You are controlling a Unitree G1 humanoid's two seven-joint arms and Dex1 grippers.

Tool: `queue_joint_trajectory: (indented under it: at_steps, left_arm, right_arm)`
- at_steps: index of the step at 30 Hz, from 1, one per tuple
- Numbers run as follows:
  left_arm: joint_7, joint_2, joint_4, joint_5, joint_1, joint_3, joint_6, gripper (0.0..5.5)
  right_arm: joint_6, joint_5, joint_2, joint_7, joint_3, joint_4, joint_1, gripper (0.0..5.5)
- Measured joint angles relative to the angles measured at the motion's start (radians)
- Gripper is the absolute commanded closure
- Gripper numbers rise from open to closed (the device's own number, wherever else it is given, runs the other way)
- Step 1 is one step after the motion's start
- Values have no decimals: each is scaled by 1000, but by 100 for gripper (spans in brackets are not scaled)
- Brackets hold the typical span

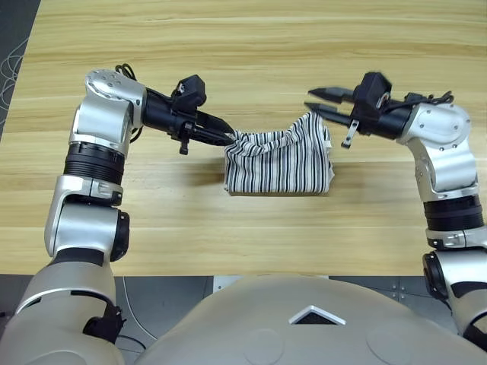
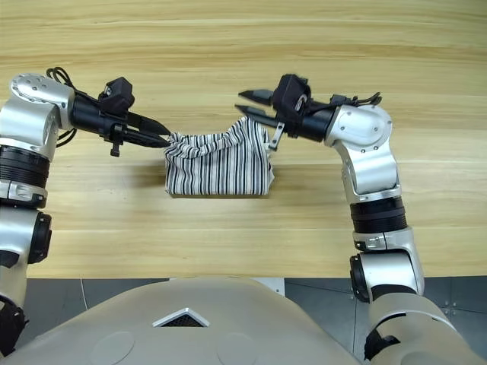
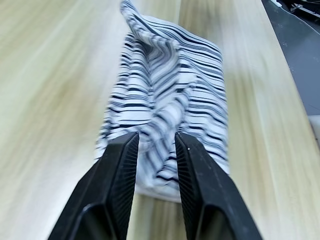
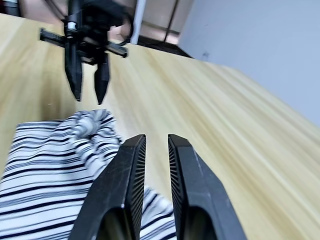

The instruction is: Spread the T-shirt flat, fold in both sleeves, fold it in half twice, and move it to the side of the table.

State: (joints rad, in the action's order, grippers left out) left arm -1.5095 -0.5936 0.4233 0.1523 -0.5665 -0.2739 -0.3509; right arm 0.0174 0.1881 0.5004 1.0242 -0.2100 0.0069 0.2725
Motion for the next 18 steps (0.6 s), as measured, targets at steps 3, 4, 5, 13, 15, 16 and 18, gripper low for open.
queue_joint_trajectory:
  at_steps: [3, 4, 5, 13, 15, 16, 18]
  left_arm:
    - [38, 22, -138, 2, 51, -24, -45, 416]
    - [49, 35, -162, 1, 61, -37, -56, 416]
    - [65, 53, -178, 1, 67, -47, -65, 416]
    - [121, 118, -179, -10, 67, -96, -73, 416]
    - [123, 133, -165, -13, 67, -114, -73, 416]
    - [123, 136, -163, -13, 67, -117, -73, 416]
    - [123, 136, -162, -14, 67, -122, -74, 416]
  right_arm:
    - [16, -30, 20, 29, -44, -26, -24, 468]
    - [24, -39, 20, 31, -54, -27, -28, 468]
    - [27, -48, 20, 32, -67, -27, -31, 468]
    - [69, -158, 22, 39, -152, 71, -27, 468]
    - [76, -225, 25, 29, -175, 123, -9, 468]
    - [72, -240, 27, 28, -182, 141, -1, 468]
    - [63, -283, 29, 27, -200, 181, 17, 468]
